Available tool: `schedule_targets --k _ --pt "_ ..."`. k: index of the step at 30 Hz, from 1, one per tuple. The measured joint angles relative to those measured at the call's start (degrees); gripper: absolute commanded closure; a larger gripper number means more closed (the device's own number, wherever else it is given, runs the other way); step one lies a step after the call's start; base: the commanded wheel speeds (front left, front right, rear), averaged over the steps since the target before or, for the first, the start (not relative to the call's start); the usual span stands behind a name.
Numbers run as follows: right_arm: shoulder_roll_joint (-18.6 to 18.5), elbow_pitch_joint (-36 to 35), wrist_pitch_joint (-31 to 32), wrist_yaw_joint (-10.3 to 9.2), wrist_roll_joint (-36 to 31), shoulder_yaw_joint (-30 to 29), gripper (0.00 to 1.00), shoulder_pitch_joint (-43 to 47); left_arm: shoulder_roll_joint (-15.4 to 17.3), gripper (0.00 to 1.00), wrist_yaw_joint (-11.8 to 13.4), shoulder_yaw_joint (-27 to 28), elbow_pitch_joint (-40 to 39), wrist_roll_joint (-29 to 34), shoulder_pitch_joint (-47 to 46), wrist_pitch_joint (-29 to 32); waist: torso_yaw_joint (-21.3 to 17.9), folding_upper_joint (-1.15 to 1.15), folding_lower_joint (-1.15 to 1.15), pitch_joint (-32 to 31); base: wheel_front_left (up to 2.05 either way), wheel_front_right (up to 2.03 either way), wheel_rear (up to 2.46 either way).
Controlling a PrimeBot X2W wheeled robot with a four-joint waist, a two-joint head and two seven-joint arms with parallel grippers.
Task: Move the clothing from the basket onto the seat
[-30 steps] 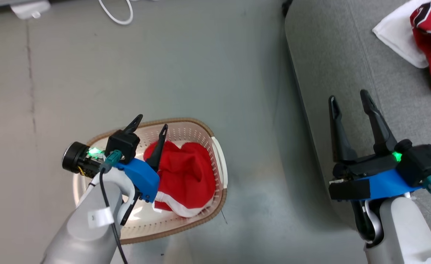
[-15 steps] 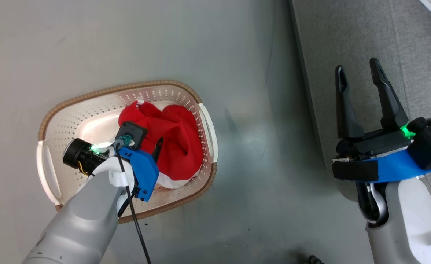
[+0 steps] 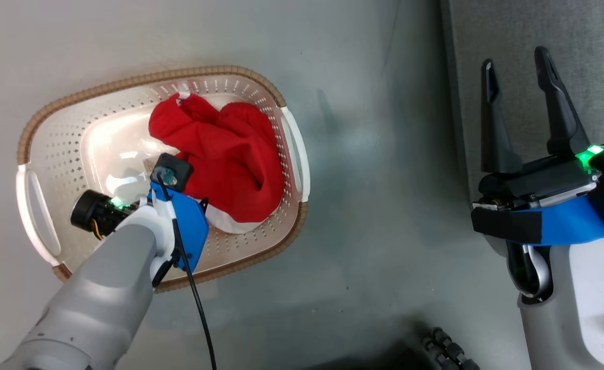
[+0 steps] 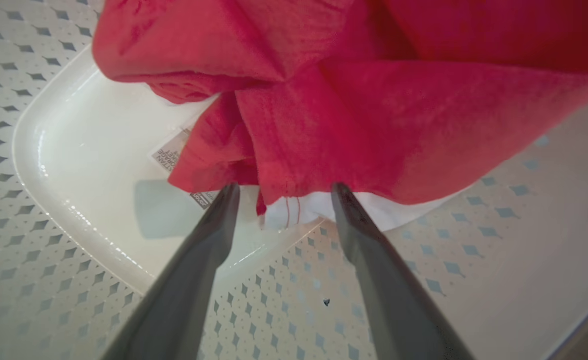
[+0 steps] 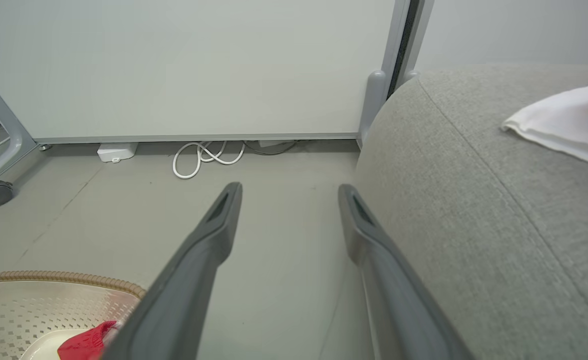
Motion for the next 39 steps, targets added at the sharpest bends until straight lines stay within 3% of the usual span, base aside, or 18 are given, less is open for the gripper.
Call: schedule_targets --k 16,17,18,19,28,39 --pt "0.0 -2.9 0.0 0.00 -1.0 0.1 0.00 -1.4 -0.1 0.00 0.0 -5.2 1.3 -5.2 -5.6 -0.6 0.1 0.00 0.00 7.3 0.00 0.00 0.00" --pt "0.0 -3.0 0.0 0.00 -1.0 0.0 0.00 -1.4 -0.3 0.16 0.0 -5.7 1.4 -5.5 -5.8 -0.6 0.0 0.00 0.00 7.5 0.00 0.00 0.00" --pt "0.0 -3.0 0.0 0.00 -1.0 -0.1 0.00 -1.4 -0.4 0.94 0.0 -6.0 1.4 -5.5 -5.9 -0.7 0.1 0.00 0.00 7.6 0.00 0.00 0.00" --pt "0.0 -3.0 0.0 0.00 -1.0 -0.2 0.00 -1.4 -0.5 1.00 0.0 -6.4 1.4 -5.6 -6.0 -1.0 0.1 0.00 0.00 7.6 0.00 0.00 0.00" --pt "0.0 -2.5 0.0 0.00 -1.4 -0.3 0.00 -1.8 -1.5 1.00 0.0 -9.5 0.3 -8.8 -6.2 -4.6 1.0 0.00 0.00 5.5 0.00 0.00 0.00" --pt "0.0 0.1 0.0 0.00 -2.4 -0.7 0.00 -0.5 -2.4 1.00 0.0 -8.0 -2.0 -14.7 -3.7 -18.8 3.5 0.01 -0.01 -2.8 0.00 0.00 0.00"
